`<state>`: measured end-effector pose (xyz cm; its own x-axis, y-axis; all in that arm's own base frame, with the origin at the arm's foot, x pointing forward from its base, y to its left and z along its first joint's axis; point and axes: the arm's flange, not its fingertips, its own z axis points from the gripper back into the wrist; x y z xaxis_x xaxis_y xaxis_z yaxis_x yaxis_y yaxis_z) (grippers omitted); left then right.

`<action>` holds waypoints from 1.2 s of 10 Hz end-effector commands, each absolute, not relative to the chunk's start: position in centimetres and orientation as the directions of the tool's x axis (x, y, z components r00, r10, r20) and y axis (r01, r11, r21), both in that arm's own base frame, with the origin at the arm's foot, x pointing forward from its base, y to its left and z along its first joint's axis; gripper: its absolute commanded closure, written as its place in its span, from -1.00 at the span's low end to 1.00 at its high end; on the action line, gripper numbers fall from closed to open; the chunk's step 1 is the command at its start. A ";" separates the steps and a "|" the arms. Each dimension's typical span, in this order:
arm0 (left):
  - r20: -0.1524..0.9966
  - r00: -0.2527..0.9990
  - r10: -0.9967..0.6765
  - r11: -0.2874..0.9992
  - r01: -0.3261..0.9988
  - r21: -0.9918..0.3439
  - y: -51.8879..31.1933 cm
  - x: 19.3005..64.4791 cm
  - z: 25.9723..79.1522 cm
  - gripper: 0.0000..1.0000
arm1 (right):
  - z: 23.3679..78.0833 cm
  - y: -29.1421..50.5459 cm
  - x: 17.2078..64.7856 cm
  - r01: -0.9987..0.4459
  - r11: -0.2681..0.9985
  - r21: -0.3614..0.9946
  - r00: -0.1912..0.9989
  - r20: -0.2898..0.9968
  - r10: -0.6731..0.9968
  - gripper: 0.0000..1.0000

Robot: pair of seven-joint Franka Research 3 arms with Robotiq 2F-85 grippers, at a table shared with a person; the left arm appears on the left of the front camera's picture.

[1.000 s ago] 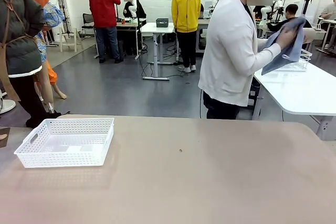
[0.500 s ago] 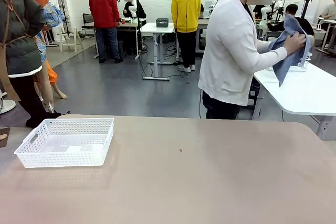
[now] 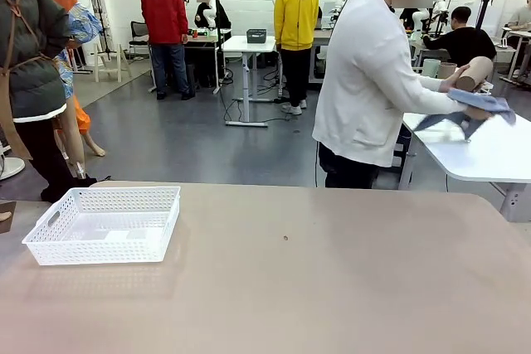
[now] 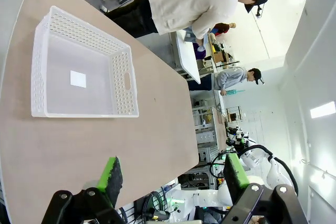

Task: Clean and organize the cups into the basket.
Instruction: Pick up the Organizing basket and move it to the center of the table, then pick up the Reusable plastic cup from the right side of the table and place it inside the Organizing basket.

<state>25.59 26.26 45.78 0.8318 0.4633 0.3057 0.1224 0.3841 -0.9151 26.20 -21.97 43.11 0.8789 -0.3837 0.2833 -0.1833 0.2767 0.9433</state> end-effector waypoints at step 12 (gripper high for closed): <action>0.305 0.835 0.459 0.378 0.127 -0.917 26.2 25.6 45.8 -1.00 | 43.0 -22.0 26.3 -0.179 0.282 0.943 0.880 0.281 -0.382 -1.00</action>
